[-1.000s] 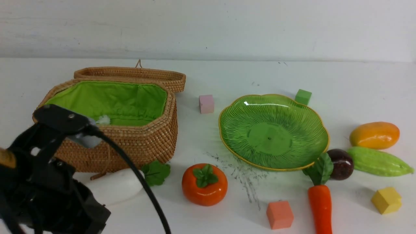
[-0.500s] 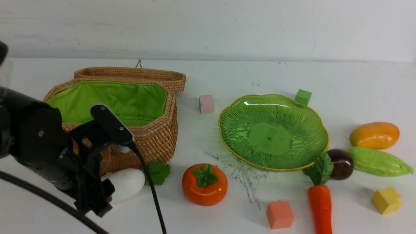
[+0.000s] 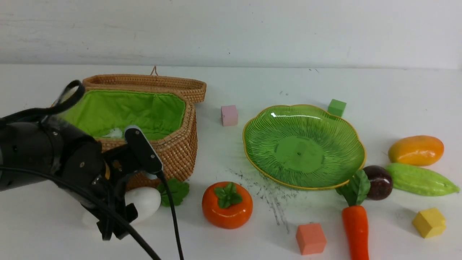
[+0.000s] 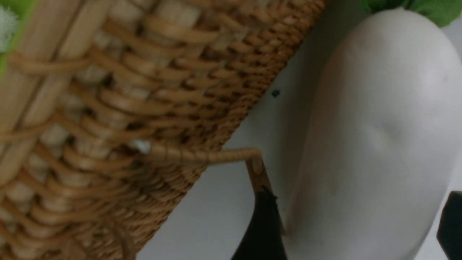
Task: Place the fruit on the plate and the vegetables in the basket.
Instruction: Take a daikon with your left arm and place it on the basket on the left.
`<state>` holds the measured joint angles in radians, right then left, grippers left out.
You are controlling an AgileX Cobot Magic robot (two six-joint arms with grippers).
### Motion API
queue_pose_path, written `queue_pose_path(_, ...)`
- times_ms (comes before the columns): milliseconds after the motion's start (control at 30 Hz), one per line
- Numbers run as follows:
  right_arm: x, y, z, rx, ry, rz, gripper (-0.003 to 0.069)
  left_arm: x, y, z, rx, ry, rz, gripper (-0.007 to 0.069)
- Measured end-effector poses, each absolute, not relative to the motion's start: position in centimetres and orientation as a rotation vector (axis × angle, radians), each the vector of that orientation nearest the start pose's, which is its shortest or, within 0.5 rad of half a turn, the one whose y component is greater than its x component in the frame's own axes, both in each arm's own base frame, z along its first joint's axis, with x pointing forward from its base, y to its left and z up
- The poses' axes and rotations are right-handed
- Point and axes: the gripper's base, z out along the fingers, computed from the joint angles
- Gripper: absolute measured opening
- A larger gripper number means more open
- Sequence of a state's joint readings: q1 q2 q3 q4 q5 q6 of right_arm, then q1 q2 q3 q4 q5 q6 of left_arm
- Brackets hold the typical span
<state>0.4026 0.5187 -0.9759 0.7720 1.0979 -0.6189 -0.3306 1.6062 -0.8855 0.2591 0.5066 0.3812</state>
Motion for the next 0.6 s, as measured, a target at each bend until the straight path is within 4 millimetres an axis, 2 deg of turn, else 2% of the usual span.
queue_pose_path(133, 1.6, 6.9, 41.6, -1.002, 1.703, 0.793, 0.0015, 29.2, -8.9, 18.6, 1.200, 2.436, 0.250, 0.0586)
queue_pose_path(300, 1.6, 6.9, 41.6, -1.008, 1.705, 0.796, 0.0017, 29.4, -8.9, 16.9, 1.231, 2.497, 0.244, 0.0566)
queue_pose_path(500, 1.6, 6.9, 41.6, -1.008, 1.705, 0.796, 0.0016, 29.3, -8.8, 16.3, 1.243, 2.540, 0.241, 0.0463)
queue_pose_path(600, 1.6, 6.9, 41.6, -1.008, 1.705, 0.796, 0.0016, 29.2, -8.8, 16.3, 1.239, 2.550, 0.237, 0.0462)
